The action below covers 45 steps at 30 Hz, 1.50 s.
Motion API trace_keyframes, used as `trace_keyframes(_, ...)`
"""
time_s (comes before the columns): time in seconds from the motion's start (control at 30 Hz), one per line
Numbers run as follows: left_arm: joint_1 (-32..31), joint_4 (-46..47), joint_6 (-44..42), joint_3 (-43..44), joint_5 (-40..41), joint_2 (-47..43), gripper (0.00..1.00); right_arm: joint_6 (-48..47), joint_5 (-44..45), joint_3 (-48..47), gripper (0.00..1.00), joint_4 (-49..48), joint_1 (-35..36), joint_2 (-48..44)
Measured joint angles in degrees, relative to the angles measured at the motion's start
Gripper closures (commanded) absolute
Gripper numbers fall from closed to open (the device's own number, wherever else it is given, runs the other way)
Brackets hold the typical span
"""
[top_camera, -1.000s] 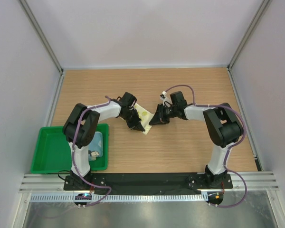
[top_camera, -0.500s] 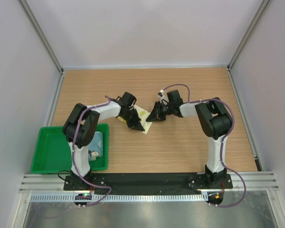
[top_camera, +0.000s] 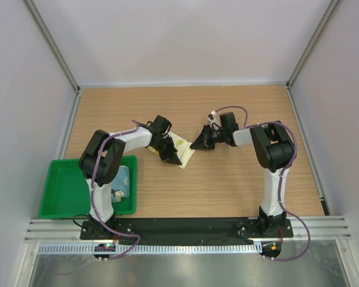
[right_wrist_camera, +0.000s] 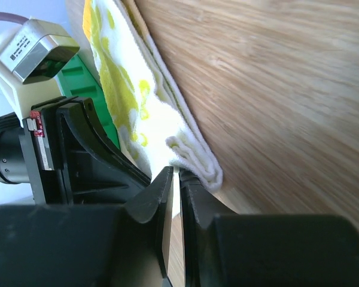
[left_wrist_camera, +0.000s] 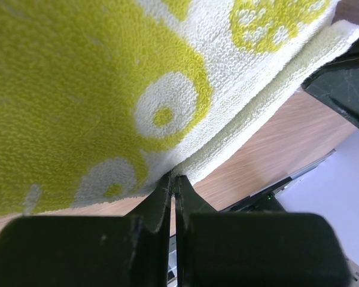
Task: Roll the towels
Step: Roll the towel
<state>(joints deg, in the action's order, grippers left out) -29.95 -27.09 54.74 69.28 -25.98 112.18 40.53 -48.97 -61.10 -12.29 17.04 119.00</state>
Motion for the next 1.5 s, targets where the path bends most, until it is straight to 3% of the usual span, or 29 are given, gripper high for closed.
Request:
trace_keyframes(0.13, 0.0, -0.8, -0.6, 0.7, 0.0, 0.5, 0.93, 0.2, -0.3, 0.4, 0.83, -0.4, -0.7, 0.0)
trace_keyframes(0.27, 0.0, -2.3, -1.7, 1.6, 0.3, 0.8, 0.76, 0.3, -0.4, 1.3, 0.83, -1.7, -0.7, 0.0)
trace_keyframes(0.4, 0.0, -6.9, -4.6, 4.7, 3.7, 0.9, 0.66, 0.3, -0.5, 1.7, 0.83, -2.5, -0.8, 0.0)
trace_keyframes(0.67, -2.2, -20.1, -12.9, 15.2, 21.2, 0.9, 0.67, 0.0, 0.0, 1.9, 0.83, -2.3, -0.2, -0.2)
trace_keyframes(0.93, -14.5, -22.7, -21.3, 20.3, 37.0, -1.5, 0.66, -0.7, -0.1, 1.0, 0.83, -0.8, -0.1, -0.1)
trace_keyframes(1.17, -24.2, -22.4, -27.1, 24.3, 40.9, -1.0, 0.66, -1.1, -0.4, 0.0, 0.83, 0.5, 0.0, 0.4)
trace_keyframes(1.5, -23.5, -22.4, -29.3, 26.5, 42.1, 5.0, 0.66, -1.2, -1.3, -1.0, 0.83, 1.4, 0.0, 1.1)
